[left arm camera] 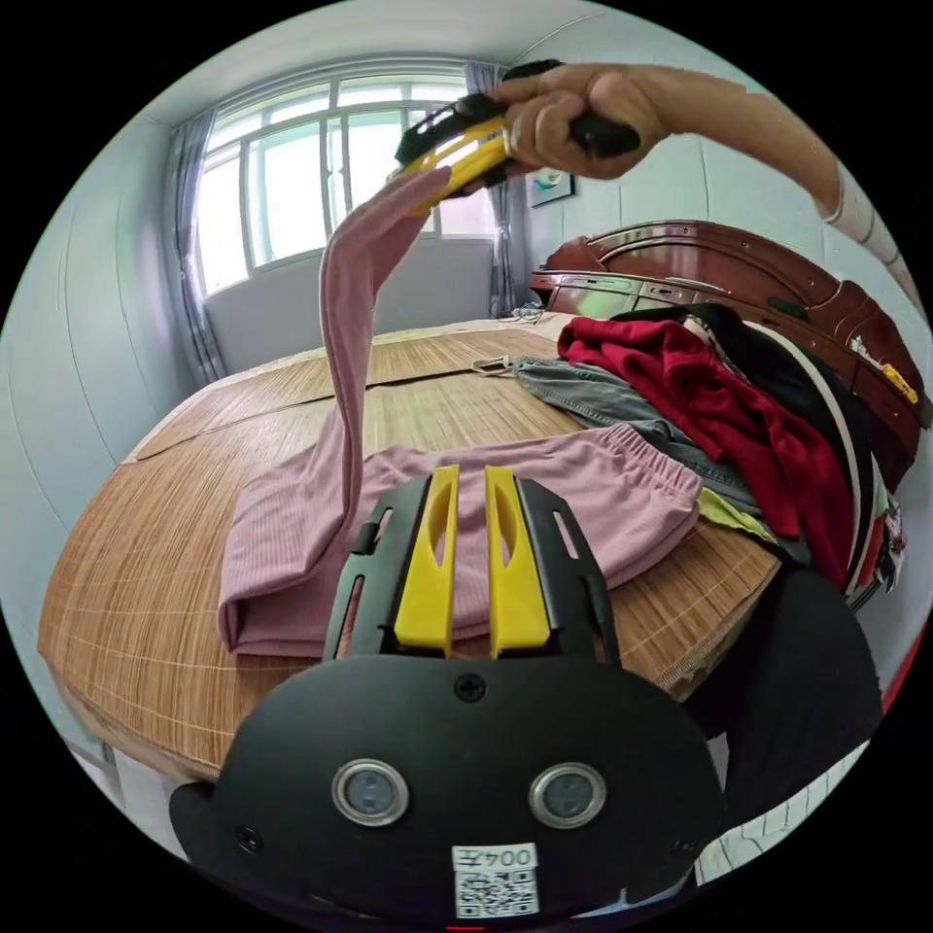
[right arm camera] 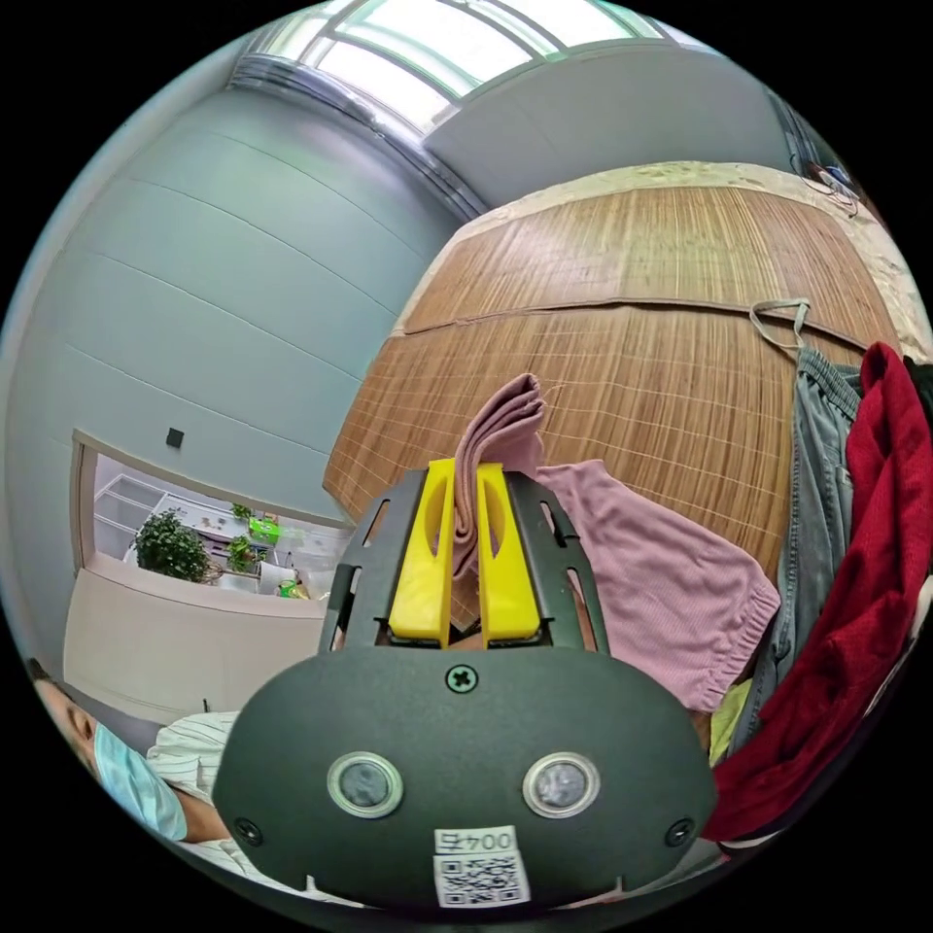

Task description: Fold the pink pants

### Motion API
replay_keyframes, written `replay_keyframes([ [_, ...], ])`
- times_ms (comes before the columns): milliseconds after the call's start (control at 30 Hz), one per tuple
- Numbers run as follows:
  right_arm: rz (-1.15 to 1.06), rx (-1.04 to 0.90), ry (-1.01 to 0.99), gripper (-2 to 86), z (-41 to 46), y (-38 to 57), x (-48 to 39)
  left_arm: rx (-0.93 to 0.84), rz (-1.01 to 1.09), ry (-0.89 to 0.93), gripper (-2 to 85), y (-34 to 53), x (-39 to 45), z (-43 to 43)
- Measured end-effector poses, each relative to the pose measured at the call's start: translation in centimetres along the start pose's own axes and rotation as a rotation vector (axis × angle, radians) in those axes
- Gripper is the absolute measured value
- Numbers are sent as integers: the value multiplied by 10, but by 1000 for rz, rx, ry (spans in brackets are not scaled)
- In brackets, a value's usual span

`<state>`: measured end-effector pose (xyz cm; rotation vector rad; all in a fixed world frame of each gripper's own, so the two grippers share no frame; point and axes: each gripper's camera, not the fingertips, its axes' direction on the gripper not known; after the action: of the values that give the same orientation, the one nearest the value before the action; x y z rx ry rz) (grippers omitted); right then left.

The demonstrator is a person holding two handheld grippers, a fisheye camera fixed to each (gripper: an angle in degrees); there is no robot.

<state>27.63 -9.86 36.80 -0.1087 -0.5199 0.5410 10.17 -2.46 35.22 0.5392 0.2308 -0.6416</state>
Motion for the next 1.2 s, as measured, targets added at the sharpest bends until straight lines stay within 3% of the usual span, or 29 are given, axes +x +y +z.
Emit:
replay_keyframes([
  [300, -69, 30, -11, 48, -19, -6, -37, -103, -21, -215, 19, 20, -67, 26],
  [667, -64, 44, 36, 49, -26, 18, -8, -177, -36, -307, 7, 31, -107, 40],
  [933, 25, -4, 98, 49, -14, 88, 95, -212, 72, -344, 7, 29, -95, 49],
  [1200, 41, -56, 98, 48, 20, 130, 170, -246, 308, -432, 7, 31, -50, 62],
])
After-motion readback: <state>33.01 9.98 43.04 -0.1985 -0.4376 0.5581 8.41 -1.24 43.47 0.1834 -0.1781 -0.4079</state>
